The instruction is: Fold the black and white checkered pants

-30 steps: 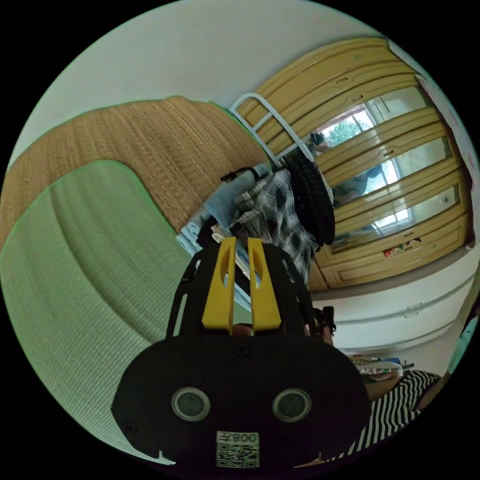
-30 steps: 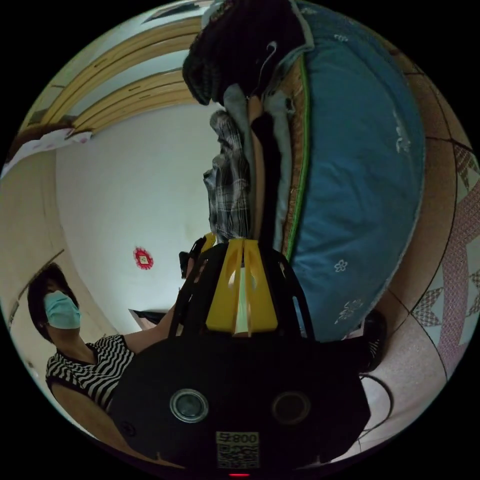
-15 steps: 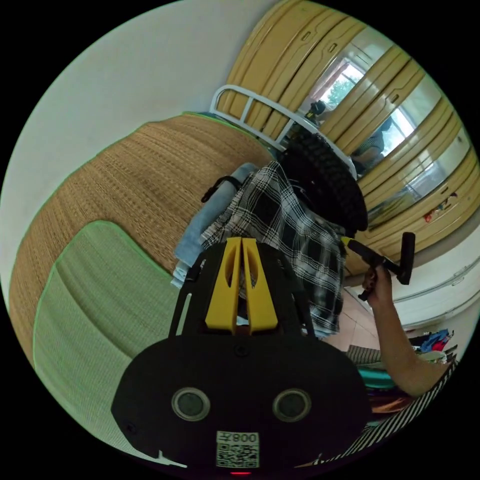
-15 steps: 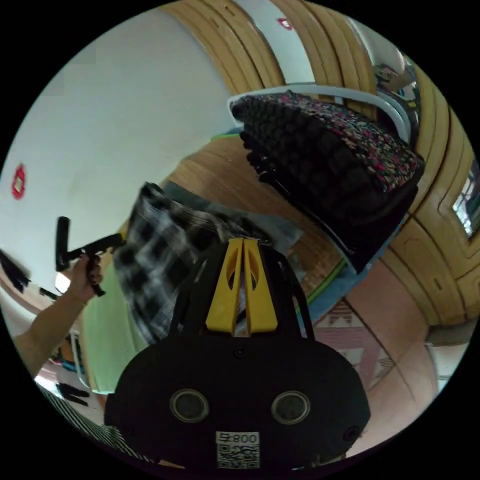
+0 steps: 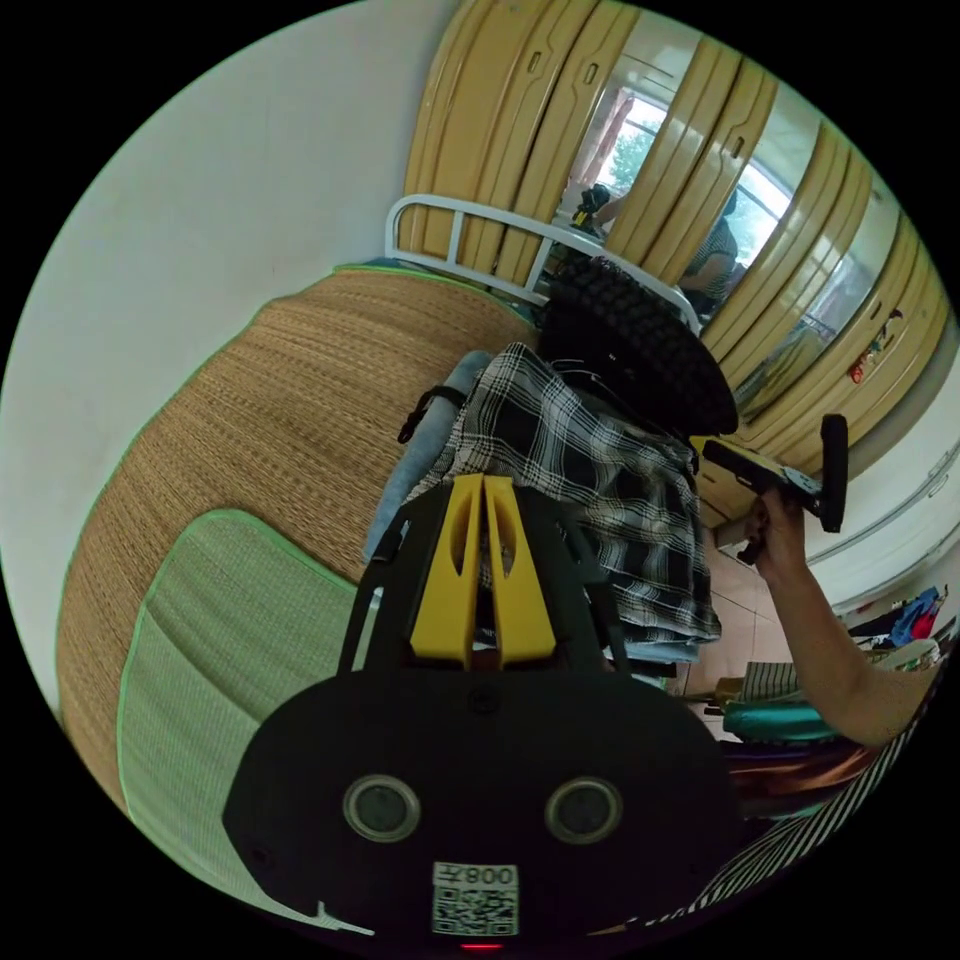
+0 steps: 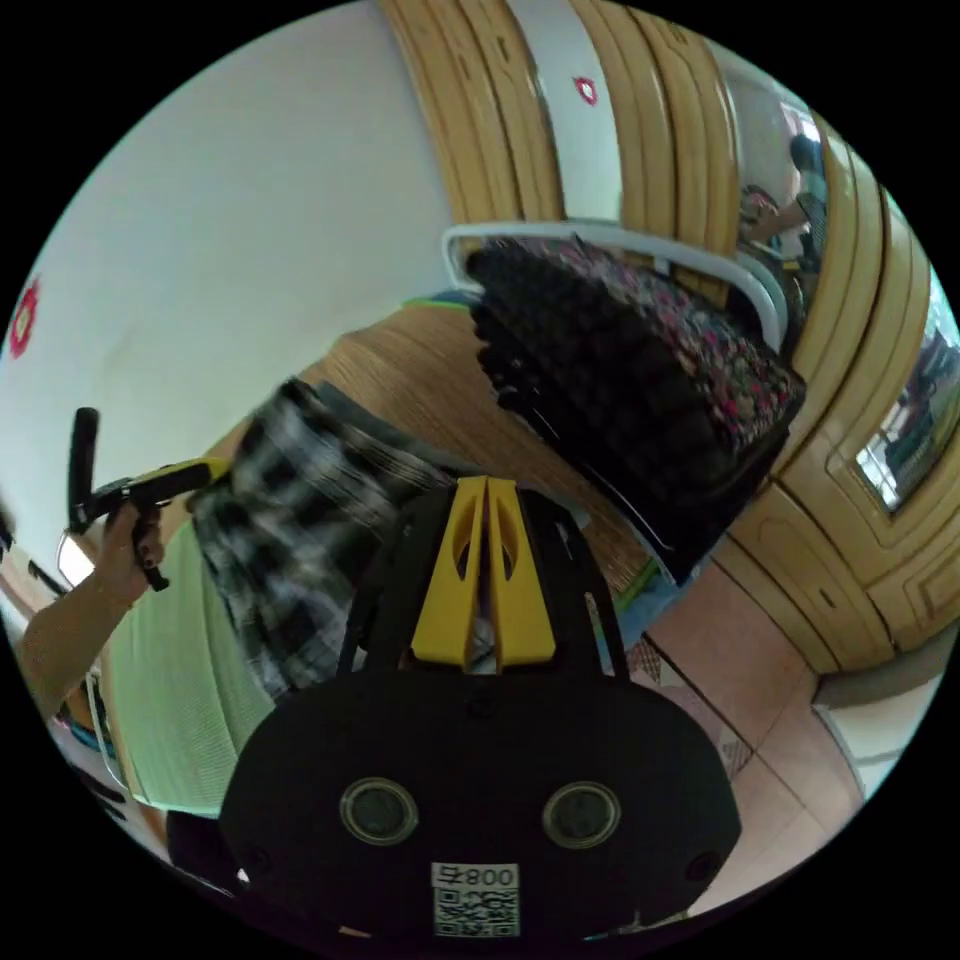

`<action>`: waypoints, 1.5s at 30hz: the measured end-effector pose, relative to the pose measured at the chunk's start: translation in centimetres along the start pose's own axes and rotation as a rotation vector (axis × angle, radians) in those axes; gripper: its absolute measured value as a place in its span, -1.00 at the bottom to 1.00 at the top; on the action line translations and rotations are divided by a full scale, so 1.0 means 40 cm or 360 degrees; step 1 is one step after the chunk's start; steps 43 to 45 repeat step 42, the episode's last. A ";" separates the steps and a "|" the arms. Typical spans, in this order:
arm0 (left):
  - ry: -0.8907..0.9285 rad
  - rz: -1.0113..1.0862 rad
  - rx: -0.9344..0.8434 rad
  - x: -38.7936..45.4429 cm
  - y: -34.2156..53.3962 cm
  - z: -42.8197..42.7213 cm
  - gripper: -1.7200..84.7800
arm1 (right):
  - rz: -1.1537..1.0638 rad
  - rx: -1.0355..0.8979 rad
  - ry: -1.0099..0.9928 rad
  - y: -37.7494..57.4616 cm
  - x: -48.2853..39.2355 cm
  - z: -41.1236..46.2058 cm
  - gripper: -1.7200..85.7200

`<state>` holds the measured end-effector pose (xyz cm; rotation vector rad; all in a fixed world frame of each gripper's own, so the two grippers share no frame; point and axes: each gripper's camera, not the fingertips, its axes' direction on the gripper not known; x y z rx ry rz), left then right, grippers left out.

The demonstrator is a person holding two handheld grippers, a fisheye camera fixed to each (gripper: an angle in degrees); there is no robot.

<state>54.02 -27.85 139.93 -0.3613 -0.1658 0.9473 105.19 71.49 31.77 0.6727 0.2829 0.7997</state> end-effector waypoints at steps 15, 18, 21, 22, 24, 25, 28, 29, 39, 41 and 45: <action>-0.0068 0.0038 -0.0175 -0.105 0.002 0.092 -0.96 | -0.0328 -0.0379 -0.0059 -0.265 -0.385 0.235 -0.96; -0.0005 -0.0011 -0.0172 -0.150 0.022 0.098 -0.96 | -0.0309 -0.0440 -0.0073 -0.296 -0.384 0.238 -0.96; 0.0024 -0.0014 -0.0145 -0.184 0.057 0.088 -0.96 | -0.0315 -0.0445 -0.0090 -0.312 -0.385 0.222 -0.96; 0.0044 -0.0016 -0.0144 -0.199 0.073 0.080 -0.96 | -0.0301 -0.0441 -0.0110 -0.315 -0.381 0.216 -0.96; 0.0101 -0.0043 -0.0145 -0.226 0.097 0.064 -0.96 | -0.0236 -0.0407 -0.0221 -0.321 -0.357 0.187 -0.95; 0.0146 -0.0055 -0.0134 -0.244 0.117 0.048 -0.96 | -0.0224 -0.0397 -0.0248 -0.322 -0.350 0.177 -0.95; 0.0266 -0.0081 -0.0006 -0.293 0.197 -0.009 -0.96 | -0.0186 -0.0295 -0.0329 -0.321 -0.305 0.101 -0.95; 0.0289 -0.0093 0.0022 -0.304 0.219 -0.020 -0.96 | -0.0191 -0.0215 -0.0340 -0.318 -0.281 0.060 -0.95; 0.0911 -0.0523 -0.0045 -0.523 0.684 -0.039 -0.96 | 0.0101 0.0111 -0.0020 -0.431 0.051 -0.158 -0.80; 0.0937 -0.0587 -0.0066 -0.547 0.746 -0.041 -0.96 | 0.0117 0.0134 0.0086 -0.461 0.083 -0.173 -0.80; 0.0959 -0.0630 -0.0058 -0.560 0.783 -0.044 -0.96 | 0.0128 0.0113 0.0166 -0.483 0.102 -0.172 -0.80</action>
